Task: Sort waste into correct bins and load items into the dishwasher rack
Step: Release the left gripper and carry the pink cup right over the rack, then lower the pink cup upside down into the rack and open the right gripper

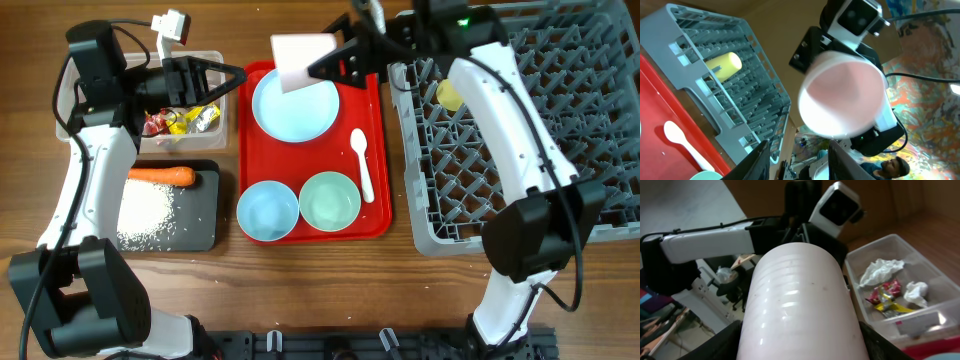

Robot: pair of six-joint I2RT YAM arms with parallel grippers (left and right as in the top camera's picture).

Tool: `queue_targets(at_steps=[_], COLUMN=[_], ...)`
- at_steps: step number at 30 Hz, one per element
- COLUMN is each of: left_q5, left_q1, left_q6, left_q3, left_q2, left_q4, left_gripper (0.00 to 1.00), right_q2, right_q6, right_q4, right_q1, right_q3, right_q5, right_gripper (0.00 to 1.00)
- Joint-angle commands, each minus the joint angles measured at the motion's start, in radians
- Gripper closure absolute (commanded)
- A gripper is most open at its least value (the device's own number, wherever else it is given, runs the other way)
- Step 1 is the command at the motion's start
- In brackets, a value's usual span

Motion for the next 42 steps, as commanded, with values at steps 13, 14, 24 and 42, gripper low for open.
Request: queue_targets(at_steps=[13, 14, 24, 42], left_q5=[-0.045, -0.055, -0.319, -0.74], left_q1=[0.002, 0.002, -0.048, -0.262], left_q6=[0.002, 0.014, 0.244, 0.298], left_q3=[0.008, 0.008, 0.008, 0.008], left_q2=[-0.006, -0.006, -0.006, -0.006], left_q4=[-0.03, -0.047, -0.373, -0.514], left_gripper=[0.64, 0.64, 0.78, 0.78], right_q2=[-0.119, -0.12, -0.119, 0.08], right_q6=[0.35, 0.354, 0.375, 0.319], right_q4=[-0.228, -0.242, -0.256, -0.125], right_q1=[-0.302, -0.316, -0.429, -0.447], right_q3=[0.01, 0.01, 0.01, 0.01], right_q5=[1.147, 1.192, 1.418, 1.457], right_gripper=[0.69, 0.69, 0.73, 0.74])
